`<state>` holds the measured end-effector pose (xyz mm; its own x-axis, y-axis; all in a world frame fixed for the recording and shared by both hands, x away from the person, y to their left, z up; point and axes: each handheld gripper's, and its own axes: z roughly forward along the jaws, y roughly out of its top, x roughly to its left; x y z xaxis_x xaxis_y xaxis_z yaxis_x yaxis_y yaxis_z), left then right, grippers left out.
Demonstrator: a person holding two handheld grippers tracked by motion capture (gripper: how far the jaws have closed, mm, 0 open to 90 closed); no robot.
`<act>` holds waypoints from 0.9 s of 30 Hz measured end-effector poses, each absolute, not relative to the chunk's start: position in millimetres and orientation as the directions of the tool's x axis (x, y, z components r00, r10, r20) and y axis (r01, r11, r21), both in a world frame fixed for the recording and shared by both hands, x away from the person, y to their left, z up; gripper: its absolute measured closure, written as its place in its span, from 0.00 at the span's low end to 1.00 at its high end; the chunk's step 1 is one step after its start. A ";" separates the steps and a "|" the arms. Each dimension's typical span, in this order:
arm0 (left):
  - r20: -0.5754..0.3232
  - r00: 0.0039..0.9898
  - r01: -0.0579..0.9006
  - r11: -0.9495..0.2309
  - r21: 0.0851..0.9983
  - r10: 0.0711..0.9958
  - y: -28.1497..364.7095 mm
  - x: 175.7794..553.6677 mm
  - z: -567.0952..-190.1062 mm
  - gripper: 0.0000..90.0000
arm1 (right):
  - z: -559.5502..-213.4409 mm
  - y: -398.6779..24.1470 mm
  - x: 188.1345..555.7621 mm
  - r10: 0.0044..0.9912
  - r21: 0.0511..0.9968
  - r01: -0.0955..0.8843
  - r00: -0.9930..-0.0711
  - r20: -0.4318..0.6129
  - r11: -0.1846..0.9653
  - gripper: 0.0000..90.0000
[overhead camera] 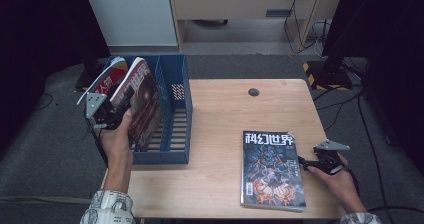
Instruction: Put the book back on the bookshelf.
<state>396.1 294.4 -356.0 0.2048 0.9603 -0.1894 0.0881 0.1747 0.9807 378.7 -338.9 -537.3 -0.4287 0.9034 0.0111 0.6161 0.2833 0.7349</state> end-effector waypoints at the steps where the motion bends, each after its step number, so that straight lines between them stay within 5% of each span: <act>1: -0.190 0.205 0.089 0.175 0.981 0.960 294.5 396.2 -356.5 0.93 | -537.3 -338.9 378.7 0.903 0.735 0.616 -0.429 0.011 0.283 0.22; 27: -0.209 0.206 0.096 0.192 0.977 0.956 290.8 399.5 -370.7 0.93 | -537.3 -338.9 378.7 0.904 0.735 0.616 -0.428 0.011 0.283 0.22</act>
<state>399.5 290.8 -370.7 0.2060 0.9561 -0.2085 0.0957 0.1924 0.9766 378.7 -338.9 -537.3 -0.4278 0.9038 0.0112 0.6164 0.2826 0.7350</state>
